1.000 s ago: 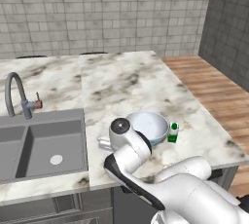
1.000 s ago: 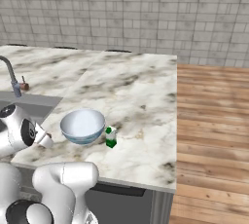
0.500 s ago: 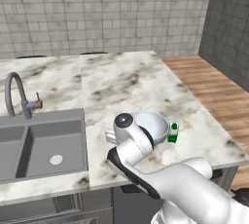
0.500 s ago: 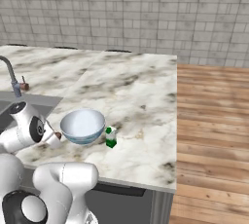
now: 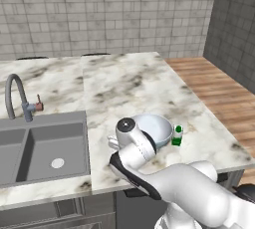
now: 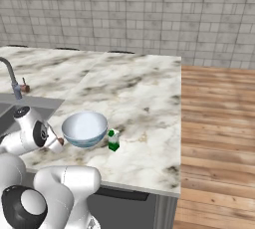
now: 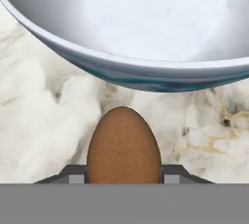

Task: Gather the eggs and milk located in the vicinity of the sink area and place them right next to the bowl.

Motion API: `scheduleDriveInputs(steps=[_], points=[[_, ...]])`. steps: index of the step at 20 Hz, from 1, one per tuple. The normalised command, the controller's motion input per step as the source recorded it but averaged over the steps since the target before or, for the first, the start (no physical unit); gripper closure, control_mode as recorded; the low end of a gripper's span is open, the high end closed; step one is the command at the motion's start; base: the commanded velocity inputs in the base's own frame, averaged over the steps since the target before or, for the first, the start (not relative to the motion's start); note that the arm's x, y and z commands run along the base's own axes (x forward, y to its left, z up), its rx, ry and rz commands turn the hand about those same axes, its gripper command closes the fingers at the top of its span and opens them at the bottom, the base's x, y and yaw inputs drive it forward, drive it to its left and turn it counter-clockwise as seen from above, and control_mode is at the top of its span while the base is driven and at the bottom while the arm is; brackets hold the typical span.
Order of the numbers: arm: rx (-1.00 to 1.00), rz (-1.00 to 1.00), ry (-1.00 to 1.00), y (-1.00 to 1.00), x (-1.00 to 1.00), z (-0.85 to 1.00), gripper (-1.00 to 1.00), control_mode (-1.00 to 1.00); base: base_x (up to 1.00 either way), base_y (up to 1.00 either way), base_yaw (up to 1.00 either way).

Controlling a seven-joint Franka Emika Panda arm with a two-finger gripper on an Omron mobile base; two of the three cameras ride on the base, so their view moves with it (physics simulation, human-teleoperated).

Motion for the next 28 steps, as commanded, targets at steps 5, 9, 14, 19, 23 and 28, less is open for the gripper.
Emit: scheduleDriveInputs(steps=[5,9,14,19,23,28], points=[[0.0,0.0,0.0,0.0,0.06,-0.06,1.0,-1.0,0.0,0.0,0.0],[0.0,-0.01,0.0,0.0,0.19,0.0,1.0,-1.0,0.0,0.0,0.0],[0.0,-0.01,0.0,0.0,0.03,0.0,-1.0,-1.0,0.0,0.0,0.0],[0.0,0.0,0.0,0.0,0.0,0.0,-1.0,-1.0,0.0,0.0,0.0],[0.0,0.0,0.0,0.0,0.0,0.0,-1.0,-1.0,0.0,0.0,0.0],[0.0,0.0,0.0,0.0,0.0,0.01,-1.0,-1.0,0.0,0.0,0.0]])
